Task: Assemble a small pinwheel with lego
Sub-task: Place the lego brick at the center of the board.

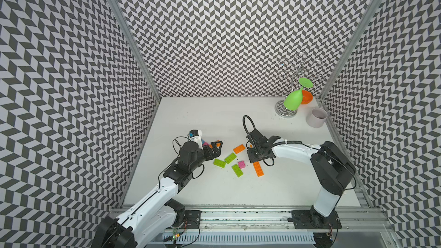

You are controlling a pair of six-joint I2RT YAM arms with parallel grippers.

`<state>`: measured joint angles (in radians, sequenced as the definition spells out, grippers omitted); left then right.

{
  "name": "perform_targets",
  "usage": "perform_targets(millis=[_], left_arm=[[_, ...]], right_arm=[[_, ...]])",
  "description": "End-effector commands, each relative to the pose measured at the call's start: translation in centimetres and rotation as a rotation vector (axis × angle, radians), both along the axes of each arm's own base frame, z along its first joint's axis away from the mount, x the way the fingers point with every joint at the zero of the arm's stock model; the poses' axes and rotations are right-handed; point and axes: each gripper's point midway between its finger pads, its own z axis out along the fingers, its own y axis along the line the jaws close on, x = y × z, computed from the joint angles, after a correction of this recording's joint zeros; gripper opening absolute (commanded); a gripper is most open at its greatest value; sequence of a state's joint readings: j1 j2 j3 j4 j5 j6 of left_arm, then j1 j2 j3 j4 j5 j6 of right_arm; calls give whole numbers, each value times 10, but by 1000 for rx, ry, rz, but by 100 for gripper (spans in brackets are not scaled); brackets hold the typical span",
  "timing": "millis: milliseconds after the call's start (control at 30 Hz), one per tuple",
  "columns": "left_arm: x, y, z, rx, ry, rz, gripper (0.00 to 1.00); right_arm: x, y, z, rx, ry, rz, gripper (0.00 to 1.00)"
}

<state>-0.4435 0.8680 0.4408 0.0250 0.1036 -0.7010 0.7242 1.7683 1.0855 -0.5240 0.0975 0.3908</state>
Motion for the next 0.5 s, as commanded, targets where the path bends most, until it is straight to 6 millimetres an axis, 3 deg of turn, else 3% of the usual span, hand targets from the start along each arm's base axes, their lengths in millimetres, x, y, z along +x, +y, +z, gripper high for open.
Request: perform_targets(millis=[0,67,133,267,467], left_arm=[[-15,5,-4,-5,41,-12,99],[-24,-2,-3,-49,42,-56,99],[-34,-9,-9,-99,71,-105,99],[-50,-23,-33,-191,151,-185,99],[-55,-26,-47,-375,194,-228,99]], right_arm=[[20,8,58,99,-162,-35,61],[11,24,77,194,-185,30,60],[-7,46,84,260,-166,118,58],[-50,82,73,265,-92,302,49],[-83,103,52,218,-1,421,38]])
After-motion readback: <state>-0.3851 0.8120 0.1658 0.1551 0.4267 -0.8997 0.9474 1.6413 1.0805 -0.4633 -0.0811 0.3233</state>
